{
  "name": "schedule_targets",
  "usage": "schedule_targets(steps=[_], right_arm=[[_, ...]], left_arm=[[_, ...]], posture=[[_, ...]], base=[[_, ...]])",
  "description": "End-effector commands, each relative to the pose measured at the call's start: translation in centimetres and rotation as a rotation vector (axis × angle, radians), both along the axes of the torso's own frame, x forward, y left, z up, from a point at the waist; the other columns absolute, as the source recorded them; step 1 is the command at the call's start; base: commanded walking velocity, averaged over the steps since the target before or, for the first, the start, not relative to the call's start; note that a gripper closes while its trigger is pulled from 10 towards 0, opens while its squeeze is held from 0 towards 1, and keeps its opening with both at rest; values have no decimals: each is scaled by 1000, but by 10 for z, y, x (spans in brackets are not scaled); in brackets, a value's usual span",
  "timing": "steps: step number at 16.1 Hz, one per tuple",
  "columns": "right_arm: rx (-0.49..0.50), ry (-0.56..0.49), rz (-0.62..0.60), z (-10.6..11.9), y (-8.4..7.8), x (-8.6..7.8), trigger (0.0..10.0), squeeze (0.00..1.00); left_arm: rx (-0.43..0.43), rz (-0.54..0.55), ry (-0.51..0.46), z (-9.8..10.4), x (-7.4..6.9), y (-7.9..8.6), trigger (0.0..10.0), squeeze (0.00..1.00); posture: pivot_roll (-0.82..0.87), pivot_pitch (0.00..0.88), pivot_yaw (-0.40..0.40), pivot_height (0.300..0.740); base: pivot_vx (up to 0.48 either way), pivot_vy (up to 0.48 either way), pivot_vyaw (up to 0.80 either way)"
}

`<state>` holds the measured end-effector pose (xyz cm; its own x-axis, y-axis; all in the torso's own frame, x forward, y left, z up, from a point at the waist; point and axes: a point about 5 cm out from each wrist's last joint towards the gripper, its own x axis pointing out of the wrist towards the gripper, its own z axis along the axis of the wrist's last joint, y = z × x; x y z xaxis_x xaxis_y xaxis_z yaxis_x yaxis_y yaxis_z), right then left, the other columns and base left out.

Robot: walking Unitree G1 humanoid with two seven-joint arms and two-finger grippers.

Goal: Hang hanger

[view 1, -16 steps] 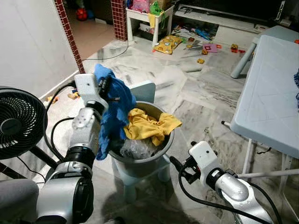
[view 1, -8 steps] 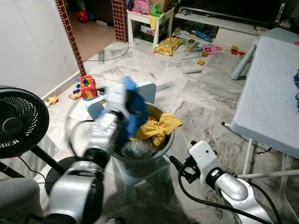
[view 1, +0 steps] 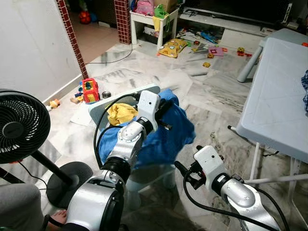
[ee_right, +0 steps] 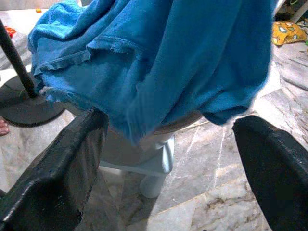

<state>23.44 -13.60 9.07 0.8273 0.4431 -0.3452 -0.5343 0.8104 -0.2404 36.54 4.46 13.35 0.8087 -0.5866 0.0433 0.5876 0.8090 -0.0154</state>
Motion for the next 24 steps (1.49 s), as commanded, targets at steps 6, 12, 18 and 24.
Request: schedule_targets(steps=[6,12,18,24], right_arm=[[0,0,8,-2,3,1,10000,0],[5,-13,16,-1,7,10,10000,0],[24,-26,26,-2,16,17,10000,0],[-17,-61,-54,-2,2,32,10000,0]], left_arm=[[283,139,287,-56,-7,45,10000,0],[325,150,184,-48,-5,68,10000,1000],[419,107,117,-51,-19,92,10000,1000],[326,353,74,-63,-55,118,10000,1000]], posture=[[-280,67,10,740],[-259,40,8,740],[-212,18,15,740],[-184,0,8,740]], base=[[0,0,0],[0,0,0],[0,0,0],[0,0,0]])
